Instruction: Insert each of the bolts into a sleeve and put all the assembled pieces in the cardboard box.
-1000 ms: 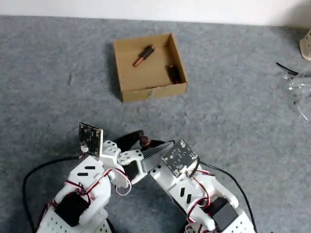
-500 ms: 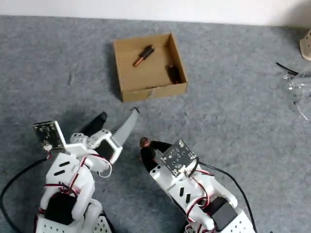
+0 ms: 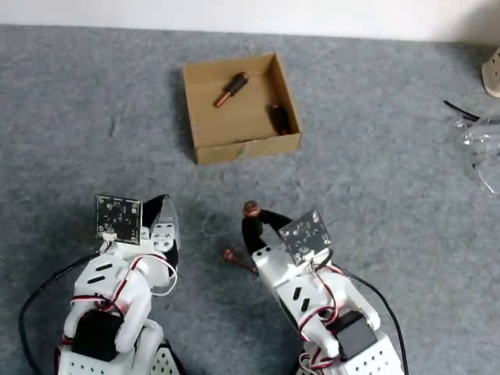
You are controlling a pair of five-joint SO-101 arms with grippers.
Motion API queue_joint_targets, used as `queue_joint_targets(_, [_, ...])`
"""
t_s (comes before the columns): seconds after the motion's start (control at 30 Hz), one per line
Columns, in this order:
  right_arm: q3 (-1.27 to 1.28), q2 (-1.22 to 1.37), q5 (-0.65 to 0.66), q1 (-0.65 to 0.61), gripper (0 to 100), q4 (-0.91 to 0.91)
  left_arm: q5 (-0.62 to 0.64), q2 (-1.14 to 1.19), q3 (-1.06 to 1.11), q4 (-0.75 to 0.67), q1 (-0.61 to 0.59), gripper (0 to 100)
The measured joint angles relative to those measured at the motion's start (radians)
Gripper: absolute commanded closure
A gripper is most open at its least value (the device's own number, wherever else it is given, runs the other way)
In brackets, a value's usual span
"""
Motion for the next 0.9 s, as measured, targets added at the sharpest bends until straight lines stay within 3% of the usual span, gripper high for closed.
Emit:
queue_joint_targets(0.2, [0.043, 0.0, -0.003, 0.017, 99.4, -0.043, -0.002, 0.0, 0.0, 0.028, -0.112, 99])
queue_joint_targets(0.53, [0.043, 0.0, -0.002, 0.018, 99.4, -0.043, -0.008, 0.0, 0.025, 0.017, -0.112, 99])
queue_joint_targets(0.73, [0.04, 0.006, 0.104, 0.018, 99.4, -0.043, -0.014, 0.0, 0.072, -0.032, -0.112, 99])
queue_joint_targets(0.9, [-0.066, 0.172, 0.114, 0.023, 99.4, -0.083, -0.037, 0.0, 0.091, -0.055, -0.114, 99])
